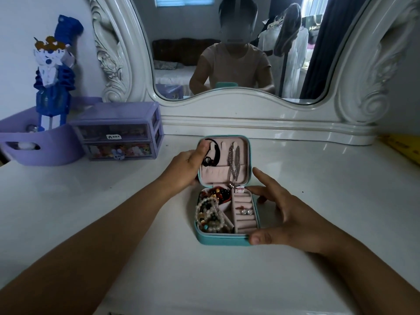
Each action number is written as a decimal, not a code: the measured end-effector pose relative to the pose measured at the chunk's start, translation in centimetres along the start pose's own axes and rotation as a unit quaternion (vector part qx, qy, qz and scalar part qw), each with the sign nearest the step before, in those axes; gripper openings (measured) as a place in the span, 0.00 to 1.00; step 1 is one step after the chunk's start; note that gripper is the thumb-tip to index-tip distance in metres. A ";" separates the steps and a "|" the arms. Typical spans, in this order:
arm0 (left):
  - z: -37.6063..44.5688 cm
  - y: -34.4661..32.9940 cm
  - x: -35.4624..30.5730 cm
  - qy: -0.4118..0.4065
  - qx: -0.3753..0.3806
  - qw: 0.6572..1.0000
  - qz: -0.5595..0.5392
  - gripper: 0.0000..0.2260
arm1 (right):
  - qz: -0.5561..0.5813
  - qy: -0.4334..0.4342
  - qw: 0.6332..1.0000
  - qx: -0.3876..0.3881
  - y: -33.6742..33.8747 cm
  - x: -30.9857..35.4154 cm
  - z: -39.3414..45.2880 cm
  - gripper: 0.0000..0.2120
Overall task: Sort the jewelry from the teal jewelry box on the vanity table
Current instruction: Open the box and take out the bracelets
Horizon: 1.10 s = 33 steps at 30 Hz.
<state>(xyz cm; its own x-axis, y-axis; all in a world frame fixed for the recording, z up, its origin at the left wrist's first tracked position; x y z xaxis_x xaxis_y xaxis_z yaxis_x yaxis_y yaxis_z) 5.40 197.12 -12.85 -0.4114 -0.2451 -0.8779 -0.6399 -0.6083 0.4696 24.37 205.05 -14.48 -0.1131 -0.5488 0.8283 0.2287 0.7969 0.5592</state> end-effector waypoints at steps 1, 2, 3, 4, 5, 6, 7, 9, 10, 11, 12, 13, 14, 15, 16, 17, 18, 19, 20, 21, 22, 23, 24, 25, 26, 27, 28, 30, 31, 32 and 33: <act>-0.3 0.2 -0.2 -0.012 0.001 1.000 -0.005 0.26 | -0.008 0.004 1.000 -0.001 0.0 0.1 0.0 0.54; -0.7 0.6 -0.2 -0.022 -0.005 1.000 -0.001 0.25 | -0.013 0.008 1.000 -0.001 0.0 0.1 -0.1 0.53; -1.0 1.1 -0.2 -0.031 -0.020 0.999 0.010 0.24 | -0.018 0.011 1.000 -0.002 0.0 0.1 -0.1 0.52; -1.4 1.7 0.0 -0.038 -0.040 0.998 0.026 0.21 | -0.026 0.012 1.000 -0.002 0.0 0.1 -0.2 0.52; -1.9 2.3 0.1 -0.046 -0.062 0.996 0.041 0.18 | -0.036 0.014 0.999 -0.003 0.1 0.1 -0.2 0.51; -2.5 2.9 0.1 -0.052 -0.074 0.994 0.054 0.17 | -0.042 0.014 0.999 -0.004 0.1 0.0 -0.2 0.50; -3.2 3.1 -0.1 -0.062 -0.068 0.994 0.062 0.16 | -0.043 0.014 0.999 -0.004 0.1 0.0 -0.2 0.50; -4.6 2.5 -0.7 -0.071 -0.007 0.995 0.070 0.15 | -0.040 0.014 0.999 -0.004 0.2 -0.1 -0.1 0.50; -5.3 2.0 -1.0 -0.065 0.035 0.995 0.071 0.13 | -0.040 0.016 0.999 -0.003 0.2 -0.1 -0.1 0.49; -5.8 1.4 -1.1 -0.054 0.075 0.993 0.074 0.10 | -0.040 0.016 0.999 -0.002 0.2 -0.1 -0.1 0.49; -6.3 0.8 -1.0 -0.036 0.113 0.989 0.083 0.08 | -0.041 0.017 0.999 -0.003 0.2 -0.1 -0.1 0.48; -6.8 0.2 -0.9 -0.018 0.148 0.984 0.098 0.10 | -0.041 0.018 0.999 -0.003 0.2 -0.1 -0.1 0.48; -7.2 -0.4 -0.6 -0.001 0.175 0.978 0.111 0.14 | -0.040 0.018 0.999 -0.004 0.1 0.0 -0.2 0.48; -7.5 -0.8 -0.5 0.007 0.189 0.974 0.121 0.16 | -0.039 0.018 0.999 -0.004 0.1 0.0 -0.2 0.47; -7.6 -1.1 -0.6 0.006 0.190 0.973 0.128 0.17 | -0.039 0.018 0.999 -0.004 0.0 0.0 -0.3 0.47; -7.7 -1.2 -0.8 -0.003 0.182 0.974 0.137 0.17 | -0.040 0.019 0.999 -0.004 0.0 0.0 -0.3 0.47; -7.8 -1.2 -1.1 -0.015 0.169 0.974 0.151 0.16 | -0.042 0.019 0.999 -0.005 0.0 0.1 -0.4 0.46; -7.8 -1.2 -1.4 -0.024 0.157 0.974 0.163 0.14 | -0.043 0.018 0.999 -0.005 0.0 0.1 -0.4 0.46; -7.8 -1.1 -1.6 -0.025 0.145 0.974 0.171 0.11 | -0.042 0.017 0.999 -0.006 0.1 0.1 -0.4 0.46; -7.7 -0.9 -1.7 -0.022 0.133 0.976 0.172 0.08 | -0.043 0.017 0.999 -0.007 0.1 0.1 -0.5 0.46; -7.7 -0.7 -1.8 -0.018 0.124 0.978 0.168 0.05 | -0.045 0.019 0.999 -0.008 0.1 0.2 -0.5 0.46; -7.7 -0.5 -1.9 -0.019 0.117 0.980 0.162 0.04 | -0.048 0.021 0.999 -0.009 0.1 0.2 -0.5 0.46; -7.6 -0.4 -2.0 -0.023 0.109 0.981 0.158 0.05 | -0.050 0.023 0.998 -0.011 0.1 0.2 -0.5 0.46; -7.6 -0.4 -2.1 -0.028 0.105 0.983 0.151 0.07 | -0.049 0.025 0.998 -0.012 0.1 0.2 -0.4 0.46; -7.7 -0.4 -2.2 -0.032 0.105 0.983 0.145 0.08 | -0.048 0.029 0.998 -0.013 0.1 0.2 -0.4 0.46; -7.7 -0.6 -2.3 -0.039 0.109 0.984 0.139 0.08 | -0.047 0.033 0.998 -0.012 0.0 0.3 -0.4 0.46; -7.7 -0.8 -2.4 -0.046 0.114 0.983 0.136 0.08 | -0.046 0.037 0.998 -0.011 0.0 0.3 -0.3 0.46; -7.7 -1.3 -2.6 -0.057 0.133 0.980 0.133 0.08 | -0.042 0.043 0.998 -0.009 0.0 0.4 -0.3 0.47; -7.6 -1.5 -2.7 -0.060 0.143 0.980 0.128 0.08 | -0.038 0.044 0.998 -0.008 0.0 0.4 -0.3 0.47; -7.5 -1.5 -2.7 -0.062 0.146 0.980 0.122 0.07 | -0.036 0.046 0.998 -0.009 0.0 0.4 -0.3 0.46; -7.4 -1.5 -2.9 -0.065 0.140 0.982 0.112 0.07 | -0.038 0.046 0.998 -0.011 0.0 0.3 -0.3 0.46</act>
<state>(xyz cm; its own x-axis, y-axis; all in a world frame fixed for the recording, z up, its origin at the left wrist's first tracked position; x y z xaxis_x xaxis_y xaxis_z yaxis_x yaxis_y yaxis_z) 12.31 193.16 -11.70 -0.6300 -0.2406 -0.7384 -0.6692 -0.3142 0.6733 24.63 204.86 -14.24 -0.0420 -0.6294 0.7760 0.2438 0.7467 0.6188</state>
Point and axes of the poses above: each hand's wrist, its own z-axis towards the middle knuckle, its own y-axis out of the back of the hand, x = y × z, the point moved 7 cm from there along z, towards the middle knuckle, and after that the axes turned 1 degree about x, right-handed, at the moved point
